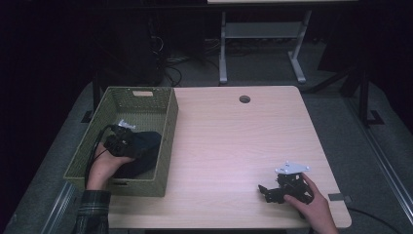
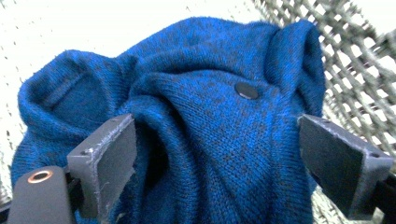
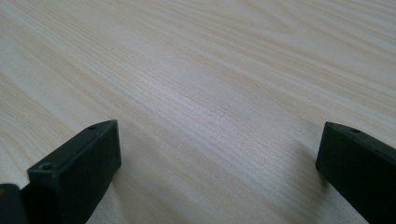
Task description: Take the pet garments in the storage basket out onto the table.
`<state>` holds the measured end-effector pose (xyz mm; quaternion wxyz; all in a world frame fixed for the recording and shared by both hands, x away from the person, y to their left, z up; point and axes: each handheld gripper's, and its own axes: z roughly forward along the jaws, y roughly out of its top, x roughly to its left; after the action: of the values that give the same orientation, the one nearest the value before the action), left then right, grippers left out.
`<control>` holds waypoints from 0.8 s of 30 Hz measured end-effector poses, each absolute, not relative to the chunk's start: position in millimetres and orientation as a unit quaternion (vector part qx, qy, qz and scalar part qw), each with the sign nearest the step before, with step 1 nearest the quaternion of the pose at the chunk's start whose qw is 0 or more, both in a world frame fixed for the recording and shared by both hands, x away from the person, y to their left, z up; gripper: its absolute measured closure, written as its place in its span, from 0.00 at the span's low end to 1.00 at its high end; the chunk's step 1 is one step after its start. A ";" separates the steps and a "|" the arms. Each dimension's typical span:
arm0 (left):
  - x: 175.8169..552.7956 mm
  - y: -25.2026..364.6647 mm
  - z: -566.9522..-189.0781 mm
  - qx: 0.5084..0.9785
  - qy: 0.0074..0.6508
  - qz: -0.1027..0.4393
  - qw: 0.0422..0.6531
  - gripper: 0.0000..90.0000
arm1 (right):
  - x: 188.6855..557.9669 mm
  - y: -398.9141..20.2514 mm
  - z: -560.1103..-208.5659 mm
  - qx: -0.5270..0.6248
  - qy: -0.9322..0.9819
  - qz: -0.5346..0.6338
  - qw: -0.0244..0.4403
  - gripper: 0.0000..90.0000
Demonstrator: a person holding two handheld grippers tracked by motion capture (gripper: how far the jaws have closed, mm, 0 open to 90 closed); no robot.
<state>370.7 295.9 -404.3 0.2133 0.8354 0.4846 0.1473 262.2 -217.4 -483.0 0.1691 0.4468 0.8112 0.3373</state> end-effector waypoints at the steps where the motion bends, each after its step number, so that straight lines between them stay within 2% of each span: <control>1: 371.6 295.0 -406.3 0.837 0.485 0.146 0.204 0.14 | 262.2 -217.3 -483.0 0.447 0.811 0.337 0.169 0.00; 9: 377.7 288.8 -418.2 0.851 0.483 0.113 0.172 0.17 | 262.3 -217.4 -483.0 0.446 0.811 0.338 0.170 0.00; 11: 377.7 289.4 -418.6 0.852 0.483 0.098 0.178 0.29 | 262.3 -217.4 -483.0 0.446 0.811 0.338 0.169 0.00; 12: 377.6 289.3 -418.3 0.853 0.482 0.097 0.174 0.31 | 262.3 -217.4 -483.0 0.446 0.811 0.338 0.170 0.00; 14: 376.9 289.0 -416.9 0.854 0.481 0.100 0.171 0.45 | 262.3 -217.4 -483.0 0.446 0.812 0.338 0.170 0.00; 17: 376.1 290.5 -414.1 0.855 0.479 0.103 0.172 0.61 | 262.3 -217.4 -483.0 0.446 0.811 0.338 0.170 0.00; 20: 375.9 292.7 -411.2 0.854 0.478 0.105 0.176 0.69 | 262.3 -217.2 -483.0 0.447 0.811 0.338 0.169 0.00; 24: 374.4 296.9 -403.6 0.846 0.481 0.116 0.199 0.71 | 262.3 -217.2 -483.0 0.447 0.811 0.338 0.169 0.00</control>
<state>374.4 296.9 -403.6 0.1987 0.8458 0.4812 0.1163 262.3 -217.2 -483.0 0.1690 0.4470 0.8107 0.3383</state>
